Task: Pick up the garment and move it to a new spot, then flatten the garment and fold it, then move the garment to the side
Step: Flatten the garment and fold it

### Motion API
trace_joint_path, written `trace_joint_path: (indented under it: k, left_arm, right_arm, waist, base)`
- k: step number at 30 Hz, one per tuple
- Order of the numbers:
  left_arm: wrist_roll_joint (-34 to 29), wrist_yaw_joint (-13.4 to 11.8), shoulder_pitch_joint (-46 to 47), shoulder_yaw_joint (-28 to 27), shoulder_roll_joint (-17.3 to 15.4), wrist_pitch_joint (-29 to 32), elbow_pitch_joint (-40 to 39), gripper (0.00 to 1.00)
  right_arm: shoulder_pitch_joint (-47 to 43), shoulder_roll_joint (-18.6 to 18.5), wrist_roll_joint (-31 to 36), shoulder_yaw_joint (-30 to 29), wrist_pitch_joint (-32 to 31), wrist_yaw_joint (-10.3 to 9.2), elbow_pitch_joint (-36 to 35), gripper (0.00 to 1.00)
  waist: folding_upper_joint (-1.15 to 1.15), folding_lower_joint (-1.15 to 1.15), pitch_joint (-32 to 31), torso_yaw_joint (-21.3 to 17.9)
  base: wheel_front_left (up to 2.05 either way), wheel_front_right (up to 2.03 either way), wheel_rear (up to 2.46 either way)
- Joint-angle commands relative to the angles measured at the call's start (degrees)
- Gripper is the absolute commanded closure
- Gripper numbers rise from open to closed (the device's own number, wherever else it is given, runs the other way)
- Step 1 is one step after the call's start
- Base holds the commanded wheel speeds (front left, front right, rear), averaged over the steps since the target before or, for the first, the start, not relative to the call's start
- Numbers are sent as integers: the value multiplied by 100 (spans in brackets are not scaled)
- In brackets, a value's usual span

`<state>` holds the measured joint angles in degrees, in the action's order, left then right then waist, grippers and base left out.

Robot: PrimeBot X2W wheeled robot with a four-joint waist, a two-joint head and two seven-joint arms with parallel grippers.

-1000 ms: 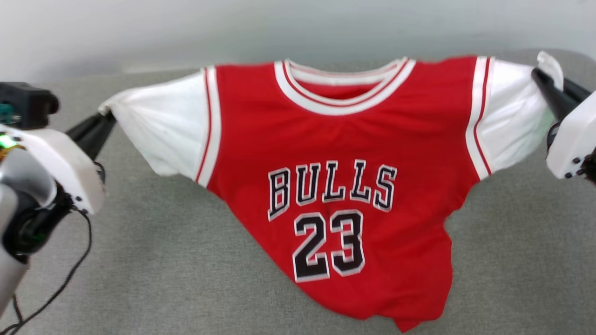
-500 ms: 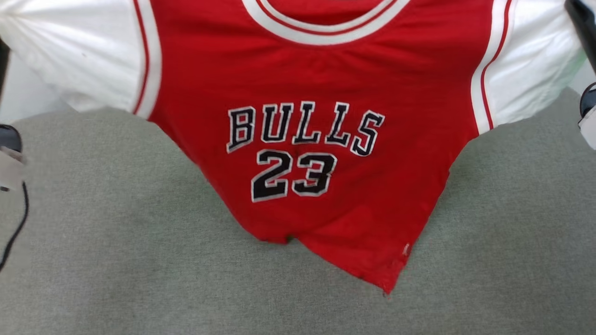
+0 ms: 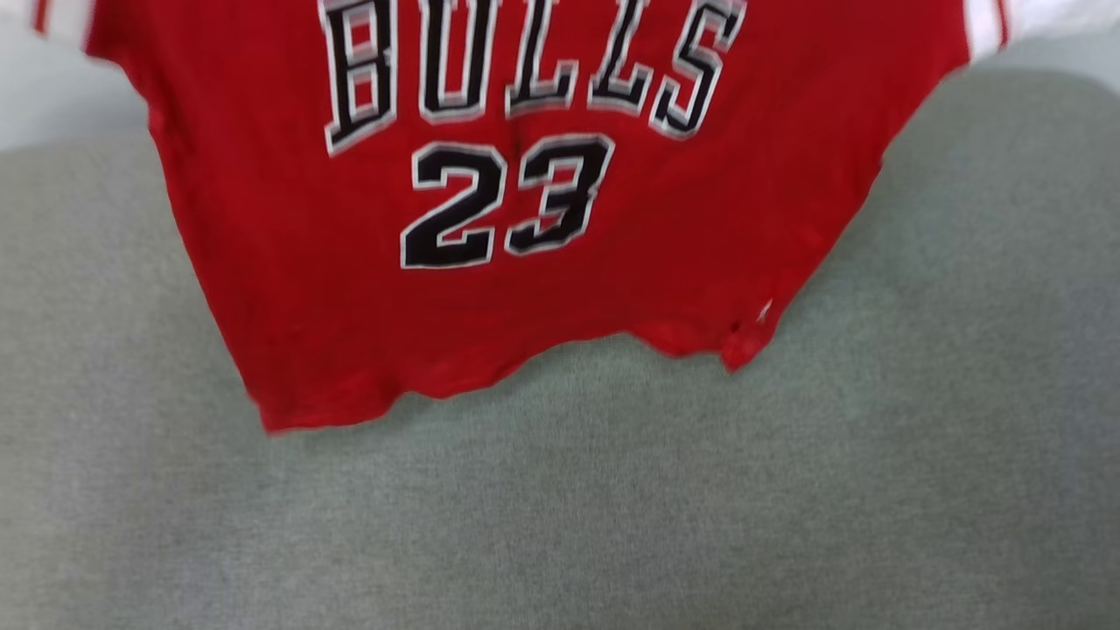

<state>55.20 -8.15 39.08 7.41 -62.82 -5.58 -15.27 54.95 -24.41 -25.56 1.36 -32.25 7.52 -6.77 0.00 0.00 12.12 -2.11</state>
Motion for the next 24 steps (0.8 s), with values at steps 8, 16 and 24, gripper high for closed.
trace_joint_path:
  k: [8,16,24]
  left_arm:
    - [-444,535,2013,659,349,381,1118,100]
    - [-1324,1010,4551,1413,1453,212,2955,100]
    - [-1667,1307,5469,1761,2194,-499,4305,100]
  right_arm:
    - [1582,6,330,229,495,-7,1206,100]
    - [3202,57,965,219,1339,-7,2748,100]
    - [3895,392,1588,-147,2400,-7,3806,100]
  waist:
    - [0,0,1358,-13]
    - [0,0,2228,133]
    - [0,0,2583,326]
  base:
    - [0,0,0]
    - [0,0,0]
    - [0,0,0]
